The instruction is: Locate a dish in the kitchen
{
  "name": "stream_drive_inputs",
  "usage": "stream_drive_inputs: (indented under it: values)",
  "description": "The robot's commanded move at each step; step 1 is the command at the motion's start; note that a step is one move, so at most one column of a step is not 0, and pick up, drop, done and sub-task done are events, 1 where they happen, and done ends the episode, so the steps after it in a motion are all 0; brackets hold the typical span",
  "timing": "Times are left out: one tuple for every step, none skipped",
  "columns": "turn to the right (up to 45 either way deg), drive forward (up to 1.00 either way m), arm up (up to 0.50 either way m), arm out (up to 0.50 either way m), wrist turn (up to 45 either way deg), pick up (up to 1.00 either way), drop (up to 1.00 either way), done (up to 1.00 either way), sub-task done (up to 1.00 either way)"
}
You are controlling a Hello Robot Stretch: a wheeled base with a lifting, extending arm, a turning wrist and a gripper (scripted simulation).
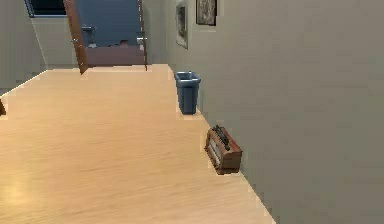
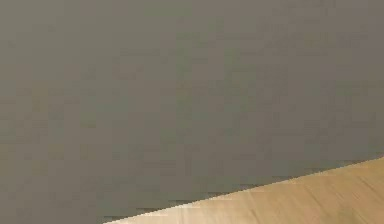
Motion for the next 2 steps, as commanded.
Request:
stream_drive_inputs:
  values:
    - [-18.0,0.00,0.00,0.00,0.0,0.00,0.00,0.00,0.00]
    - [0.0,1.00,0.00,0.00,0.0,0.00,0.00,0.00,0.00]
